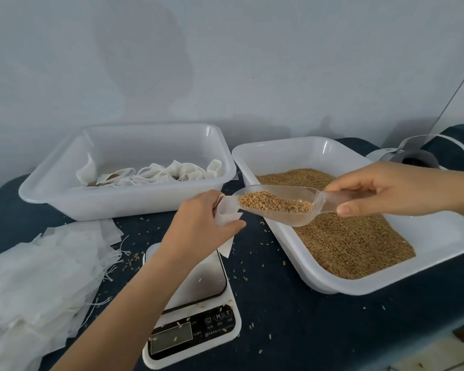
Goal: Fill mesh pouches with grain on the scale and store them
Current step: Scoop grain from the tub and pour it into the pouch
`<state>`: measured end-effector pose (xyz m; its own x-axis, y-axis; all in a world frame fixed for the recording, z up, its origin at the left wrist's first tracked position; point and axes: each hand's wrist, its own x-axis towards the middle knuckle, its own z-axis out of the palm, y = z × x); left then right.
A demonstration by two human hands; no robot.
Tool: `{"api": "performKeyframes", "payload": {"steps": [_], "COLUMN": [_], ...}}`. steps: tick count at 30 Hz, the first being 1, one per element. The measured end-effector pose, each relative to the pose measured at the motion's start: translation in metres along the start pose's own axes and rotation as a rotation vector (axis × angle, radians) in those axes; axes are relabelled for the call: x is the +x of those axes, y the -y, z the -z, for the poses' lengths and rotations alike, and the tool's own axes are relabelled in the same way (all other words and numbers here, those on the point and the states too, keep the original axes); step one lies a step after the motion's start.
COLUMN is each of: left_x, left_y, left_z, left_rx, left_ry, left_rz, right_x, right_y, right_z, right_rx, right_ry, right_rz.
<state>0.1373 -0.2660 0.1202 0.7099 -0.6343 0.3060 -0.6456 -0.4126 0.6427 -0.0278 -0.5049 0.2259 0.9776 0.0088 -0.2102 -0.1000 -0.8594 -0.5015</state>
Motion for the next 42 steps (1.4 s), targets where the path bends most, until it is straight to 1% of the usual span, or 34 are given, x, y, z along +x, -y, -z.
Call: {"api": "performKeyframes", "payload": {"steps": [8, 14, 23, 32, 42], "left_x": [-0.005, -0.008, -0.011, -0.015, -0.019], "left_y": [0.0, 0.0, 0.003, 0.007, 0.012], "left_z": [0.006, 0.007, 0.0, -0.001, 0.004], "left_rx": [0.053, 0.068, 0.062, 0.03, -0.006], "left_ry": [0.026, 0.09, 0.1, 0.056, -0.008], "left_rz": [-0.076, -0.096, -0.145, -0.14, -0.141], "right_x": [0.014, 0.02, 0.037, 0.055, 0.057], "right_y": [0.026, 0.036, 0.06, 0.099, 0.108], "right_z": [0.012, 0.021, 0.031, 0.047, 0.048], "right_rx": [-0.175, -0.231, -0.322, -0.504, -0.538], "right_ry": [0.09, 0.162, 0.265, 0.322, 0.353], "right_rz": [-0.047, -0.059, -0.156, -0.212, -0.227]}}
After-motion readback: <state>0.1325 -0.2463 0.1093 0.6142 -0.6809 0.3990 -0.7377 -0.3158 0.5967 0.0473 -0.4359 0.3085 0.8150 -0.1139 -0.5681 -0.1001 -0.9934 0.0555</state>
